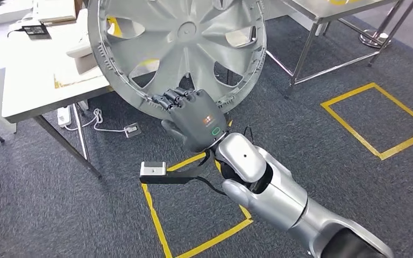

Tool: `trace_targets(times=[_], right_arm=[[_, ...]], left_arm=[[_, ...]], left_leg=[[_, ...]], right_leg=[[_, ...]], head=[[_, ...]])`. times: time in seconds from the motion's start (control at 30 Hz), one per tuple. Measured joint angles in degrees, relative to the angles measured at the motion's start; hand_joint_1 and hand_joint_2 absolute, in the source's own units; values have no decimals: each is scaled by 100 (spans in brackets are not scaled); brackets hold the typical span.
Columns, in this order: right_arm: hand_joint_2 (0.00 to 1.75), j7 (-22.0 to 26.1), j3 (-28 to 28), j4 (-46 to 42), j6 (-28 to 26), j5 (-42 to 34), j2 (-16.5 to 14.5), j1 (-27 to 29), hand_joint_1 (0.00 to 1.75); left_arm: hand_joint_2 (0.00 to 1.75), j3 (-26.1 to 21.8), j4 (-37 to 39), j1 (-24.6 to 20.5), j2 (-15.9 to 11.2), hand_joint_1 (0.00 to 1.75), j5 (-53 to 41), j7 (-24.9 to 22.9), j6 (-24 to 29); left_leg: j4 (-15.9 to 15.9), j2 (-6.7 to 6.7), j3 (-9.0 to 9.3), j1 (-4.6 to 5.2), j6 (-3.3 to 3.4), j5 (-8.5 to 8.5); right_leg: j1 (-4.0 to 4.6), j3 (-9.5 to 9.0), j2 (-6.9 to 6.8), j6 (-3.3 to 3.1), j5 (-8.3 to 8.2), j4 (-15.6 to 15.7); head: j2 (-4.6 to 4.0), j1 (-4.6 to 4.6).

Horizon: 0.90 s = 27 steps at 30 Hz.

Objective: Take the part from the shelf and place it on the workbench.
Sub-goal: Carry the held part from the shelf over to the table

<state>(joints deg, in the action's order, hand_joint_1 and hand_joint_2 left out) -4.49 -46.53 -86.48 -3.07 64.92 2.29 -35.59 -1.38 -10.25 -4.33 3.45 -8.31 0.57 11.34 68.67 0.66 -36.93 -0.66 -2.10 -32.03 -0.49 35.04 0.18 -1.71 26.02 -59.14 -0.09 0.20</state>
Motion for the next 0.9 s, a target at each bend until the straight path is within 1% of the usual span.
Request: trace_targets(times=[0.03,0.07,0.1,0.13,0.17,0.2,0.23,0.27,0.3,0.33,0.37,0.4,0.43,0.47,0.5,0.53,0.57,0.6,0.63,0.67,0.7,0.73,0.77,0.8,0.83,0.9], right_arm=[[175,4,0,3,1,1,0,-3,175],[175,7,0,7,1,1,1,-3,175],[175,7,0,13,1,-1,1,-2,175],[175,7,0,22,1,-4,0,-2,175],[175,7,0,31,2,-8,-2,-3,175],[175,7,0,43,2,-11,-5,-5,175],[175,7,-1,53,4,-13,-10,-12,175],[175,8,-1,62,5,-13,-18,-24,175],[175,8,-3,69,6,-11,-27,-35,175],[175,11,-4,72,7,-11,-37,-46,175],[175,13,-6,73,7,-10,-48,-55,175],[175,13,-8,75,7,-11,-55,-65,175],[175,14,-8,77,8,-12,-62,-80,175],[175,13,-9,82,9,-13,-68,-97,175],[175,14,-9,90,9,-13,-71,-110,175],[175,16,-9,100,9,-13,-73,-118,175],[175,18,-10,109,10,-13,-74,-119,175],[175,20,-12,116,11,-13,-74,-117,175],[175,21,-14,120,12,-14,-74,-116,175],[175,21,-16,121,14,-15,-75,-115,175],[175,20,-17,121,15,-17,-75,-115,175],[175,20,-18,121,15,-18,-76,-117,175],[175,21,-21,120,15,-17,-80,-117,175],[175,21,-24,119,14,-15,-86,-115,175],[175,22,-26,116,14,-13,-97,-113,175],[175,22,-28,113,18,-11,-129,-105,175]], left_arm=[[175,1,0,1,-5,0,3,5,2],[175,0,0,9,-11,0,8,10,3],[175,-1,1,21,-16,0,15,16,6],[175,-1,1,32,-20,0,20,19,8],[175,-2,2,39,-22,0,25,23,10],[175,-2,2,41,-23,0,26,27,12],[175,-2,3,38,-22,0,26,31,13],[175,-2,2,33,-20,0,26,34,14],[175,-2,1,28,-18,0,27,36,14],[175,-2,0,26,-17,0,28,36,15],[175,-2,-1,28,-17,0,32,34,17],[175,-2,-1,32,-18,0,37,32,19],[175,-3,0,33,-20,0,41,31,20],[175,-3,0,30,-22,0,44,31,21],[175,-4,0,26,-25,0,45,32,22],[175,-5,0,24,-26,0,46,32,22],[175,-5,0,29,-26,0,48,32,22],[175,-7,1,38,-26,0,50,33,22],[175,-7,1,47,-26,0,53,35,22],[175,-8,1,52,-26,0,55,40,22],[175,-8,2,57,-20,0,56,46,24],[175,-9,3,59,-15,0,56,50,26],[175,-9,4,53,-10,0,56,54,31],[175,-10,5,50,-4,0,56,50,36],[175,-10,5,48,-4,0,56,45,41],[175,-10,3,47,-9,0,57,36,54]], left_leg=[[327,-6,-223,-12,-25,-107],[553,-11,-404,-24,-45,-146],[605,-17,-499,-33,-57,-82],[446,-24,-485,-45,-68,103],[119,-34,-384,-59,-83,368],[-232,-45,-261,-64,-103,585],[-561,-62,-153,-58,-95,687],[-759,-79,-78,-47,-55,733],[-832,-87,-49,-33,6,686],[-860,-92,-29,-27,82,650],[-842,-83,3,-31,143,660],[-840,-68,34,-35,187,636],[-840,-55,70,-36,224,618],[-842,-40,102,-36,258,597],[-842,-28,124,-30,284,571],[-841,-17,146,-21,304,541],[-841,-6,179,-8,315,505],[-841,5,226,9,323,463],[-842,17,289,28,326,415],[-844,27,363,50,329,364],[-850,34,424,65,333,310],[-851,46,485,86,325,260],[-859,53,524,99,308,217],[-855,58,558,107,284,196],[-852,60,600,116,250,191],[-786,47,640,116,196,192]], right_leg=[[-3,-23,0,-1,29,-2],[-8,-54,0,6,63,-5],[-17,-96,2,19,103,-8],[-31,-151,3,39,147,-11],[-49,-216,4,67,196,-14],[-63,-281,2,104,245,-16],[-71,-324,1,146,288,-21],[-68,-349,-2,190,324,-23],[-55,-370,-5,233,352,-27],[-45,-383,-6,269,370,-33],[-41,-401,-7,301,393,-44],[-43,-394,-8,327,418,-115],[-48,-319,-9,344,464,-270],[-48,-165,-9,357,546,-536],[-40,58,-8,363,658,-890],[-29,315,-7,360,781,-1257],[-14,544,-7,347,862,-1537],[2,698,-6,319,853,-1650],[25,754,-6,276,729,-1564],[56,711,-4,215,497,-1286],[98,616,-5,134,192,-901],[142,522,-4,59,-12,-544],[176,438,3,6,-135,-282],[199,385,8,-29,-192,-125],[205,344,14,-45,-151,-65],[174,197,14,-76,-171,28]], head=[[0,0],[0,0],[0,1],[0,-1],[0,0],[0,-1],[0,-15],[0,-23],[0,-27],[0,-29],[0,-18],[0,-12],[0,-10],[0,-9],[0,-9],[0,-8],[0,-8],[0,-8],[0,-9],[0,-9],[0,-9],[0,-13],[0,-12],[0,-10],[0,-7],[0,0]])
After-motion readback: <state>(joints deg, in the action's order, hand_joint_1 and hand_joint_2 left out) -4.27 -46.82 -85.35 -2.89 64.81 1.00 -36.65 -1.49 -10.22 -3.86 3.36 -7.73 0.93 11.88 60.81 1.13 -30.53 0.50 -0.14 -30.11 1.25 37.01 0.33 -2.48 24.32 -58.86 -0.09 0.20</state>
